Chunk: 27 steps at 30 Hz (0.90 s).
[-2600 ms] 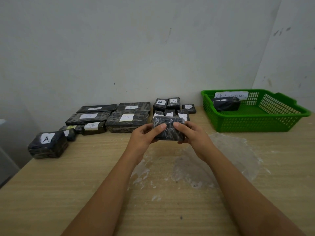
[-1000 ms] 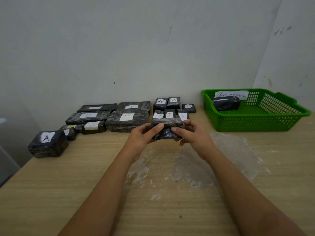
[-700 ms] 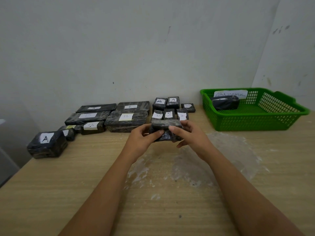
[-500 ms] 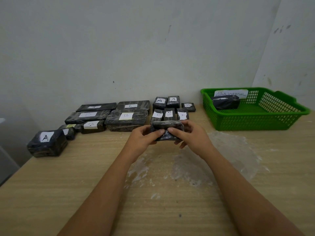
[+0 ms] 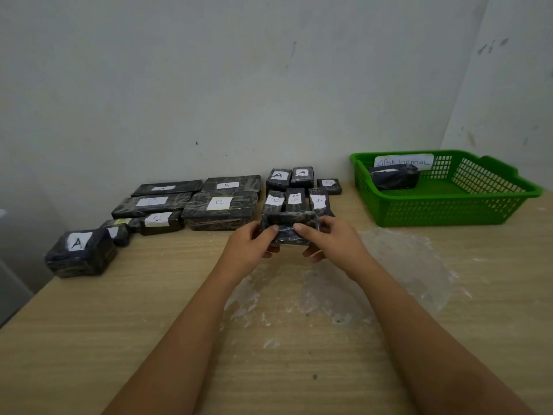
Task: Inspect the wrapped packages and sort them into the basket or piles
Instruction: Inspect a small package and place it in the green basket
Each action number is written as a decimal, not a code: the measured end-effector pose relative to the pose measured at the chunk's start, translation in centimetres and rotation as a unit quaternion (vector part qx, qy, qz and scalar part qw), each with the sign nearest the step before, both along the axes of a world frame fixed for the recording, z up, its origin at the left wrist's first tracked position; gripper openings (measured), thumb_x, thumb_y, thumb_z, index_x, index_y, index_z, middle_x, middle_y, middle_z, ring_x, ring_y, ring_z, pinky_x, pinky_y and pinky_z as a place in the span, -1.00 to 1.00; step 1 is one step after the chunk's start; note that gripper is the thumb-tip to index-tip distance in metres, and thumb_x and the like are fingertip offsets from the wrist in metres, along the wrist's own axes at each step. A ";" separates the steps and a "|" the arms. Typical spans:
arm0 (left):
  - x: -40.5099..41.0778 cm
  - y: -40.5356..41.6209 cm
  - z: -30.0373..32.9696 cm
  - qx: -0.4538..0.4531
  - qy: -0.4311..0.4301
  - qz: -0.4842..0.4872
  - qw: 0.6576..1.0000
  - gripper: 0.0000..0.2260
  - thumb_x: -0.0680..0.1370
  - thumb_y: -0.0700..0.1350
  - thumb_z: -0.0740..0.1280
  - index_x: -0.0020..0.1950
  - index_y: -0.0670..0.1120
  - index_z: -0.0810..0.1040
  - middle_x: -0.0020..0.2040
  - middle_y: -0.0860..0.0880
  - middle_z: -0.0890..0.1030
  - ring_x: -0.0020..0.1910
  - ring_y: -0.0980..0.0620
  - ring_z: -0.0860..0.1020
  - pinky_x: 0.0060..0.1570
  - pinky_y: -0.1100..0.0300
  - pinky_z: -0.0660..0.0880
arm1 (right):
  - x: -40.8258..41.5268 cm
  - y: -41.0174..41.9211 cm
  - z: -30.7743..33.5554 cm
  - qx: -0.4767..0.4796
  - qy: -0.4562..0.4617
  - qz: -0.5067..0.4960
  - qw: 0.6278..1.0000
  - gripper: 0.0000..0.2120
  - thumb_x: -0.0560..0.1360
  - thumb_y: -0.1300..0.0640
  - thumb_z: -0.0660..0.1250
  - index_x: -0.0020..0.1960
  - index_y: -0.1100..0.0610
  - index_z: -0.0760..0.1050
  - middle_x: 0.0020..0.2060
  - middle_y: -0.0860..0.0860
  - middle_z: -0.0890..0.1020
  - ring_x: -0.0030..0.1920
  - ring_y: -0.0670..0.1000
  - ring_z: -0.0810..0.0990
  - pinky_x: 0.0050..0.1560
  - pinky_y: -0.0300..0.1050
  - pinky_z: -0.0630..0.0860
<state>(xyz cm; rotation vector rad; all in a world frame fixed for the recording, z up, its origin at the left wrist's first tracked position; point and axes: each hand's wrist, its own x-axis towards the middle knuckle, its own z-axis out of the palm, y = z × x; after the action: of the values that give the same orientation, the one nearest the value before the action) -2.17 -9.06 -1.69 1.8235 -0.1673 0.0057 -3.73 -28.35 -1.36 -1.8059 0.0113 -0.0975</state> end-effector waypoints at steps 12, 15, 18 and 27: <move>0.0 0.0 0.4 -0.117 0.075 -0.024 0.990 -0.59 0.53 0.04 0.50 0.35 0.02 0.58 0.15 -0.10 0.67 0.06 -0.08 0.68 -0.01 0.03 0.66 | 0.3 -0.3 -0.2 0.064 0.063 -0.010 0.996 -0.61 0.50 -0.06 0.51 0.04 0.27 0.60 -0.40 0.11 0.64 -0.45 0.09 0.62 -0.39 -0.05 0.60; 0.0 0.0 0.3 -0.124 0.070 -0.026 0.989 -0.72 0.56 -0.05 0.48 0.26 -0.03 0.62 0.11 -0.12 0.69 0.04 -0.08 0.67 -0.03 0.03 0.66 | 0.3 0.0 -0.2 0.067 0.076 -0.015 0.995 -0.49 0.45 -0.17 0.52 0.13 0.23 0.59 -0.22 0.16 0.66 -0.40 0.10 0.66 -0.34 -0.05 0.61; 0.2 0.1 -0.1 -0.119 0.064 -0.006 0.991 -0.76 0.55 -0.10 0.50 0.20 -0.03 0.62 0.10 -0.19 0.70 0.03 -0.11 0.69 -0.01 -0.04 0.68 | 0.2 0.1 0.0 0.063 0.089 -0.006 0.994 -0.41 0.44 -0.27 0.50 0.18 0.20 0.58 -0.17 0.17 0.68 -0.35 0.11 0.69 -0.31 -0.06 0.62; 0.2 0.1 -0.1 -0.105 0.070 -0.008 0.992 -0.79 0.55 -0.14 0.50 0.16 -0.04 0.61 0.00 -0.14 0.69 -0.05 -0.09 0.66 0.07 -0.14 0.63 | 0.2 0.2 0.0 0.036 0.064 0.001 0.997 -0.70 0.50 0.00 0.51 -0.03 0.23 0.55 -0.33 0.16 0.62 -0.45 0.04 0.57 -0.46 -0.13 0.52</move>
<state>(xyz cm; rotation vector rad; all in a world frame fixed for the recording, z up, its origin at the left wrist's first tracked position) -1.94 -8.91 -1.75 1.6071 -0.0787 -0.1114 -3.54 -28.17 -1.35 -1.7369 0.1028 0.0198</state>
